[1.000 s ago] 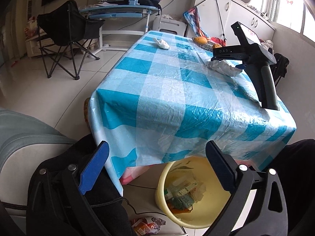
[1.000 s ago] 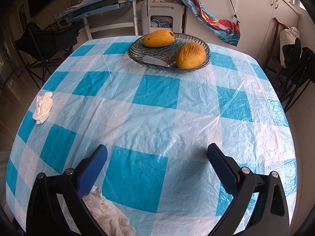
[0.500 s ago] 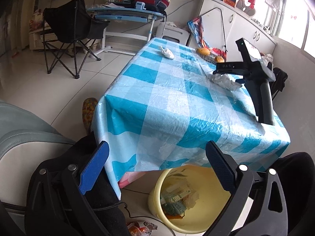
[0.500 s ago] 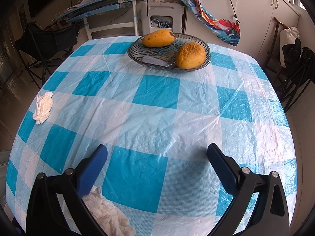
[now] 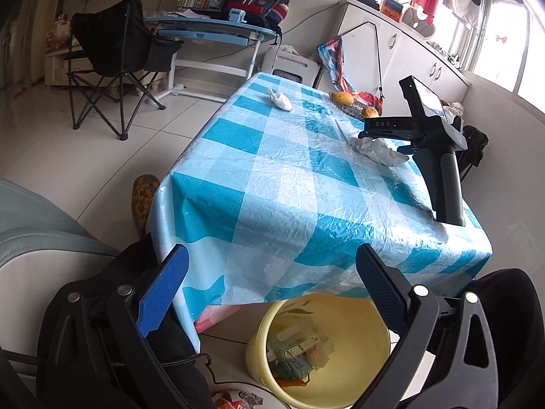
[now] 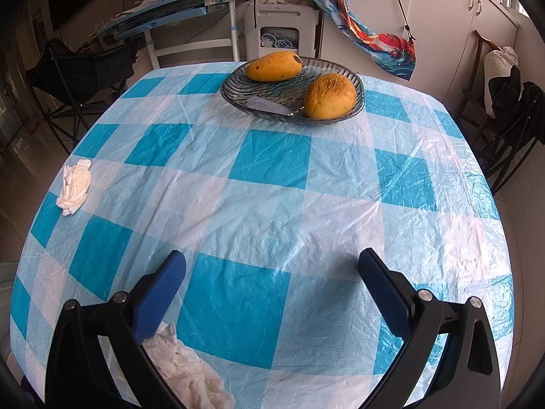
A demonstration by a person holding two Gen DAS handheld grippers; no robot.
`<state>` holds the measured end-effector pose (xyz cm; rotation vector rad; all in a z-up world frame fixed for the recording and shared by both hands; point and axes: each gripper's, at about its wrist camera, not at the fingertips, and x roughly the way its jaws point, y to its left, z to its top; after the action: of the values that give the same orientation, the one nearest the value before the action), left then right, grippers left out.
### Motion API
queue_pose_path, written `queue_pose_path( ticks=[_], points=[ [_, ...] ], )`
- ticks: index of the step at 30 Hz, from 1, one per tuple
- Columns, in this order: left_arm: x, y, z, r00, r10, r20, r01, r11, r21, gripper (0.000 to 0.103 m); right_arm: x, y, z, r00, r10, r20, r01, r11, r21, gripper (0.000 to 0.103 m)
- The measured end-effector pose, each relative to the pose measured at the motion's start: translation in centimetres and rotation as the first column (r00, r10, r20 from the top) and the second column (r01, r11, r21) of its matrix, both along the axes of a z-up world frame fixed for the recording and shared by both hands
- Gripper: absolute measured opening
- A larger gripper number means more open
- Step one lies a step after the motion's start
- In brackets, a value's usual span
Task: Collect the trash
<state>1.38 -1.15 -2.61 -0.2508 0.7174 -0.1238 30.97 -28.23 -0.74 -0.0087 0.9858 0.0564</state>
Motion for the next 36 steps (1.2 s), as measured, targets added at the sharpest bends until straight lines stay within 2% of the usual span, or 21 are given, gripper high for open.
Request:
queue_pose_path(
  ticks=[36],
  points=[
    [0.46,0.10,-0.99,0.999,0.009,-0.047,-0.010,1.000,-0.022,0.095,0.03,0.00,-0.02,1.000,0.000,0.000,0.000,1.000,0.000,0.097]
  ],
)
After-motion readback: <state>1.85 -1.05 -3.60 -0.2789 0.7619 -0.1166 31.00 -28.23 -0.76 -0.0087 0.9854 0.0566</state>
